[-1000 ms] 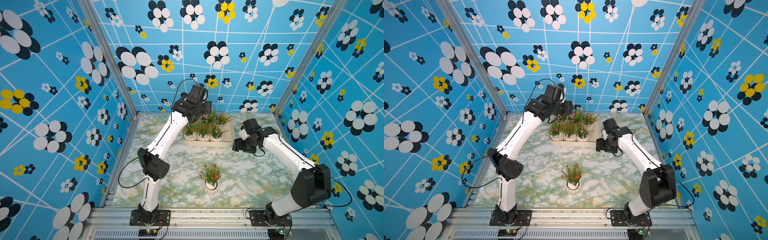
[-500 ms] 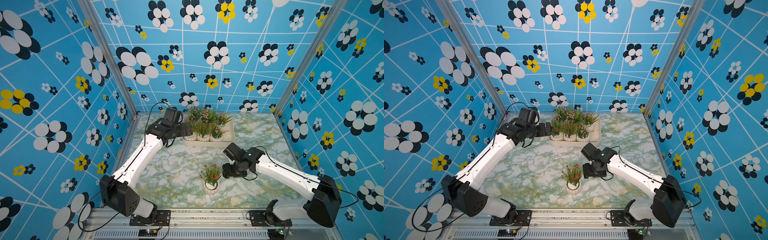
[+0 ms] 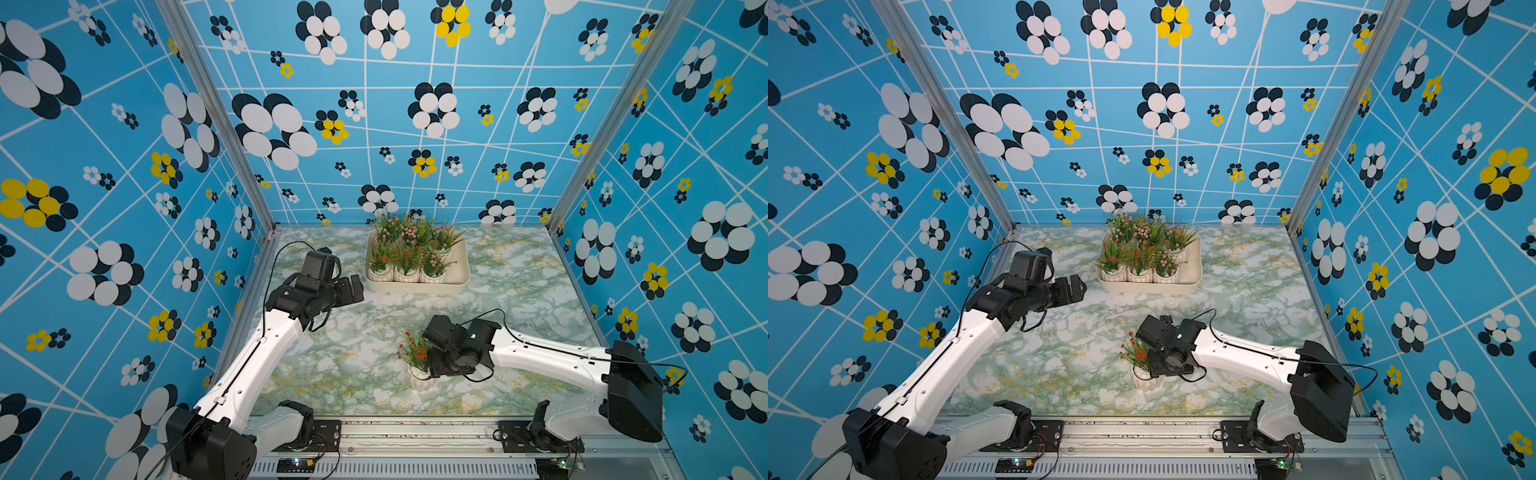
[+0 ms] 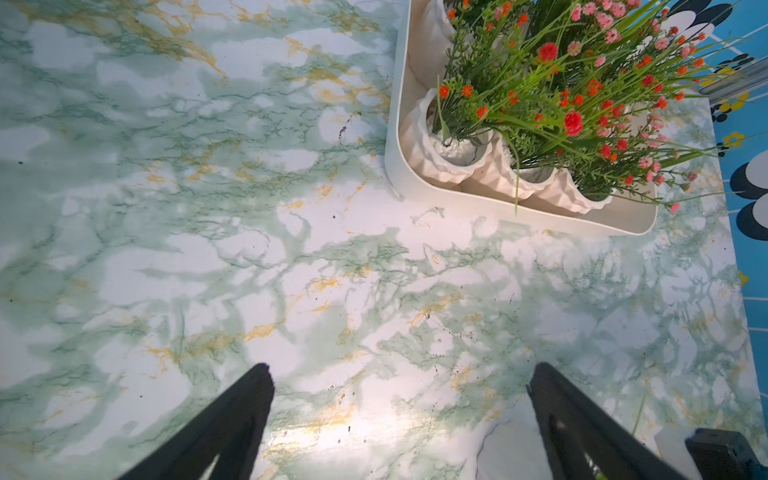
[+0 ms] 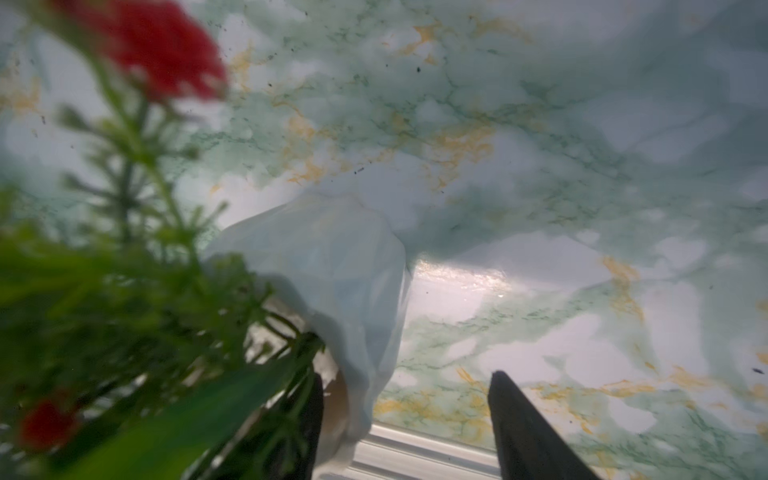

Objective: Put the potted gypsophila into the storage box
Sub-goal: Pick up the baby's breath potted plant from the center of the board.

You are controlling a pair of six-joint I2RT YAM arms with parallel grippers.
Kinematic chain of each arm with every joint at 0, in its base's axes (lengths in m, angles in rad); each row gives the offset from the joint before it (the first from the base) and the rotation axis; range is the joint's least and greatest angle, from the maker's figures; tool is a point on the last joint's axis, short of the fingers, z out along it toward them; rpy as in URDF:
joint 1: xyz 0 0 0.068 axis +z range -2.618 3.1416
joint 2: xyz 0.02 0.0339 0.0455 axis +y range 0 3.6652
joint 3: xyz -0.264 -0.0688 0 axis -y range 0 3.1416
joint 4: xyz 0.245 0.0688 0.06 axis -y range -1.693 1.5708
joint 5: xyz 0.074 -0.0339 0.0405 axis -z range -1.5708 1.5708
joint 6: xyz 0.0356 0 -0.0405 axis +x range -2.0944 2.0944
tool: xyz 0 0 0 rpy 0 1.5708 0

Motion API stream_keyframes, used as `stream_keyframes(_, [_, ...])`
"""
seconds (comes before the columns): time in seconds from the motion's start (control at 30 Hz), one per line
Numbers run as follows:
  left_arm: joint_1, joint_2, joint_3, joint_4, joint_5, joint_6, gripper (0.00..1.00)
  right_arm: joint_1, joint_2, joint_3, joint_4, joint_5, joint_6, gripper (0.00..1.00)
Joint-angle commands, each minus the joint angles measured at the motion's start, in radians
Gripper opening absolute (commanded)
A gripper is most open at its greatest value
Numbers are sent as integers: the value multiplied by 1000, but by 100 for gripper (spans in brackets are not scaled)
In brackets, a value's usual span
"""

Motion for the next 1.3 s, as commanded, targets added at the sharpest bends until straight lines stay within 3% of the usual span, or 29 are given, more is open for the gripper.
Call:
stream_keyframes(0.0, [10,-34,-34,-6,24,-18,99,9,17,-32,45,41,40,61])
stream_keyframes(0.43, [24,-44,-85,35,36,-26,99,9,92,5,46,44,4,31])
stream_keyframes(0.87, [54,2,-114,81,108,-27,99,8,86,111,-74,92,-4,9])
stream_keyframes(1.27, [62,83,-110,124,156,-40,99,-9,30,149,-121,126,-9,2])
